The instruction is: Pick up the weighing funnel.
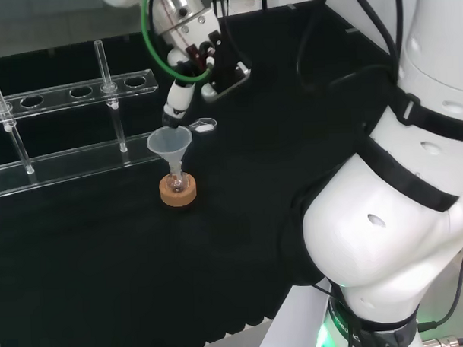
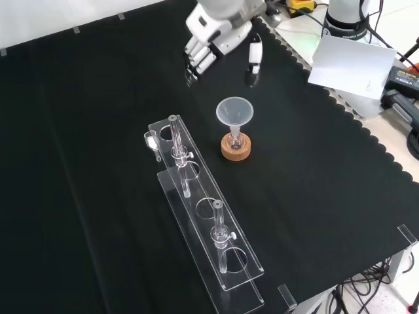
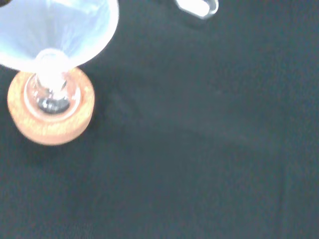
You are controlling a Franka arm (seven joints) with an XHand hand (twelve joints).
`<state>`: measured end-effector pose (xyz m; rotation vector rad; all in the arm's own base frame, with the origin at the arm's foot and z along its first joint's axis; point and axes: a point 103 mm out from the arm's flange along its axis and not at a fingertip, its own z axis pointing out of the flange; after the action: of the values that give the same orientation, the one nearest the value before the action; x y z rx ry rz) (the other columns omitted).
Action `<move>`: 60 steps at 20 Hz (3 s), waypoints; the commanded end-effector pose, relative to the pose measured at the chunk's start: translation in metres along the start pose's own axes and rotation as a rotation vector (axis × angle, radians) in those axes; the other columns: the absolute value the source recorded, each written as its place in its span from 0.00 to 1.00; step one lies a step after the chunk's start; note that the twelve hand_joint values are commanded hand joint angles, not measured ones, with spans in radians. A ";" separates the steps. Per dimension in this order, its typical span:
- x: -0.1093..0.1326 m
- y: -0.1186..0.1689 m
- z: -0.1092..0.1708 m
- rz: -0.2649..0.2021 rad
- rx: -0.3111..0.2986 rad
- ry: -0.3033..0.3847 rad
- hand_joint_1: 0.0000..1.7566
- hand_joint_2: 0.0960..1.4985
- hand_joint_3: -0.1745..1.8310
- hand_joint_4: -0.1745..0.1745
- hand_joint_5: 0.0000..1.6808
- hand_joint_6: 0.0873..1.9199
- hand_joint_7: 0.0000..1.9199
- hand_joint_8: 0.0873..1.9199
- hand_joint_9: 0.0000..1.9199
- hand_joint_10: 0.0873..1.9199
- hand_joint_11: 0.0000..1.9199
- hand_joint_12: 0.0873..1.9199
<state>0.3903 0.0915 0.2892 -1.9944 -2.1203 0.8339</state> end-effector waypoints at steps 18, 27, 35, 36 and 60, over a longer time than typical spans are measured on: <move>-0.085 0.074 0.005 -0.044 -0.143 0.144 0.39 0.48 0.18 0.37 0.25 0.00 0.14 0.33 0.27 0.30 0.21 0.68; -0.089 0.128 0.026 -0.055 -0.165 0.155 0.45 0.45 0.21 0.38 0.30 0.00 0.19 0.33 0.31 0.28 0.24 0.66; -0.075 0.166 0.050 -0.063 -0.146 0.154 0.46 0.43 0.25 0.39 0.32 0.00 0.20 0.33 0.33 0.26 0.26 0.65; -0.072 0.169 0.053 -0.062 -0.142 0.150 0.46 0.43 0.25 0.39 0.32 0.00 0.20 0.33 0.33 0.26 0.26 0.65; -0.041 0.221 0.106 0.014 -0.051 0.195 0.49 0.37 0.35 0.41 0.39 0.03 0.21 0.33 0.33 0.26 0.27 0.64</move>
<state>0.5426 0.0153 0.1192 -2.0283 -2.0780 0.5671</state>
